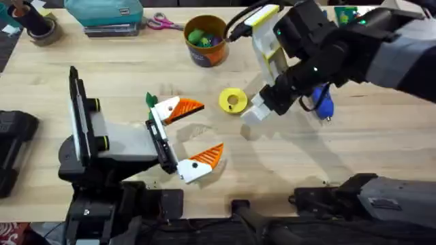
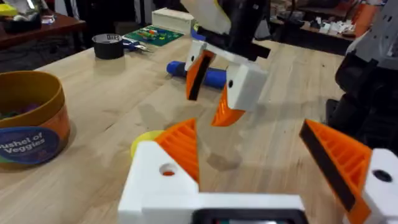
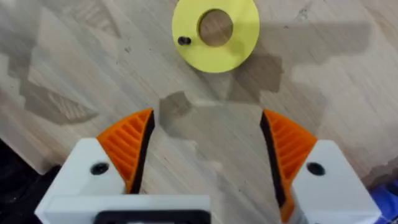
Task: Pick up the gripper from the table and insert it into the empty holder that is missing its gripper. Then pick up a screw, insert it into the mounting hole, and use the screwdriver to tighten it. Finally, clean up the table by picking up the vegetable and placing it into the bucket.
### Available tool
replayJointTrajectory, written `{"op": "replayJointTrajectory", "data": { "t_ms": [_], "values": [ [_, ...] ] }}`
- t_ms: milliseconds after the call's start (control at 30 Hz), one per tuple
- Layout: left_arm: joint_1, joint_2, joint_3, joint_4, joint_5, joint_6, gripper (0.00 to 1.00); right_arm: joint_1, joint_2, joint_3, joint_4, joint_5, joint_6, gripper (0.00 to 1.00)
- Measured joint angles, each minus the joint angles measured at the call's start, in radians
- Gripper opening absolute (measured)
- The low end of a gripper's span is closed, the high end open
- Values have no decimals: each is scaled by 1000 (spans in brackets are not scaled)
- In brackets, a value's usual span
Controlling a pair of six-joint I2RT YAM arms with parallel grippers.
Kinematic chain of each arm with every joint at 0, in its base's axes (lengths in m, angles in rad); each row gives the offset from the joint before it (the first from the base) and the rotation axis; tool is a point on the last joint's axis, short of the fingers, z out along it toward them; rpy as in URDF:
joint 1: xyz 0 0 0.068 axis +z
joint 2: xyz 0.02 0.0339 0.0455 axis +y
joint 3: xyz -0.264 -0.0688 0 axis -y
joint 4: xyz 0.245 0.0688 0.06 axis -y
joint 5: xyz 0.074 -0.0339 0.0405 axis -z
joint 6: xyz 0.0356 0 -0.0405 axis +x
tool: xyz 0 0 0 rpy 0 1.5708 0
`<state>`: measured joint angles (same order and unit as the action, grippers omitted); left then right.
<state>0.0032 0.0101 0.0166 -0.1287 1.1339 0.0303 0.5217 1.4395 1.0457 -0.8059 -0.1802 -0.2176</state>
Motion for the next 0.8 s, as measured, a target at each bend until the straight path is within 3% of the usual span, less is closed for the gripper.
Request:
{"op": "replayJointTrajectory", "data": {
  "t_ms": [300, 800],
  "values": [
    [0, 0, 0, 0, 0, 0, 985, 36, 77, 64, 40, 0, 0, 996],
    [0, 0, 0, 0, 0, 0, 985, 93, 133, 74, 105, 0, 0, 992]
  ]
}}
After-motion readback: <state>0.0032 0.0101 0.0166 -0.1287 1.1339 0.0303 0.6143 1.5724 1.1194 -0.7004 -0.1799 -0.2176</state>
